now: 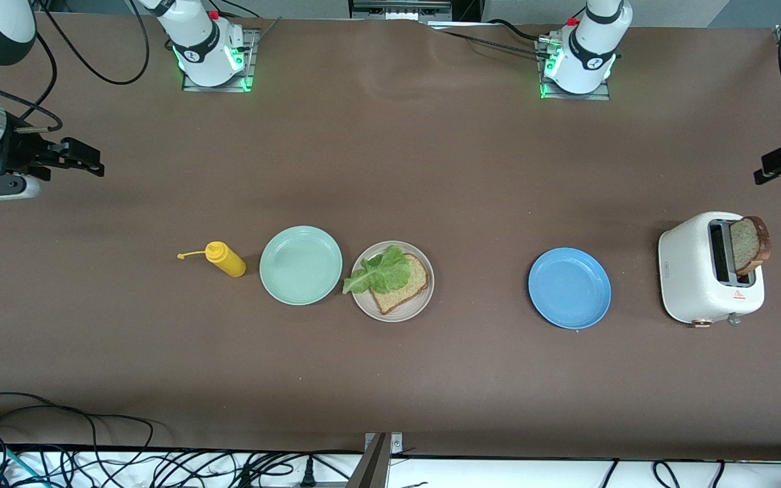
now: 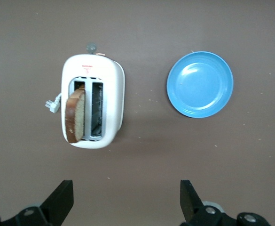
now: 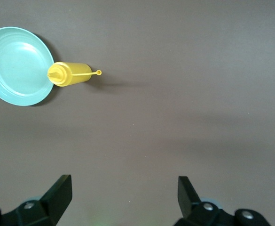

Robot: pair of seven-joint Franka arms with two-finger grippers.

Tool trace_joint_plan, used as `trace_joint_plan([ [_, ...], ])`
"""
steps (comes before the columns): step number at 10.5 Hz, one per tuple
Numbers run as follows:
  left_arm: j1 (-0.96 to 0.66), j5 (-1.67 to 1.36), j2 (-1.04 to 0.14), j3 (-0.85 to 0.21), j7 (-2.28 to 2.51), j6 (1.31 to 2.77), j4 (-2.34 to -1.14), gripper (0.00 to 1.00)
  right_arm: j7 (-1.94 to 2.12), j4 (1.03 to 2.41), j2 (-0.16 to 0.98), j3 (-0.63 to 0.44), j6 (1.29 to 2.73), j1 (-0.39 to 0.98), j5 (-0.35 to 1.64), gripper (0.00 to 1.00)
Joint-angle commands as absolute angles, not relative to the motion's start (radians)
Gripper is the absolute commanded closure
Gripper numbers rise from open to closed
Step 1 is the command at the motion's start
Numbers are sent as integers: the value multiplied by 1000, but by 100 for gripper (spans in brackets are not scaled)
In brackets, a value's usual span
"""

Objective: Make sandwich on beige plate with both arms
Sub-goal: 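Move the left gripper over the toaster toward the bread slice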

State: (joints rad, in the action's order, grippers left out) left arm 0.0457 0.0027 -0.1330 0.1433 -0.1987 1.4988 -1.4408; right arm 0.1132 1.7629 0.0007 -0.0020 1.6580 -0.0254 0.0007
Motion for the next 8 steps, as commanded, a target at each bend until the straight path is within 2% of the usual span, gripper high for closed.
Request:
trace_joint_plan([
  [1,83,25,-173,155,-276,1552,-1439,0,25,1763,-23,8,1667,-29,-14,0],
  [5,146,23,-238,156,-371,1788,-1544,0,-23,1796,-60,-30,1651,24,-9,0],
  [8,176,9,-293,156,-405,1900,-1600,0,-12,1799,-60,-58,1660,67,-8,0],
])
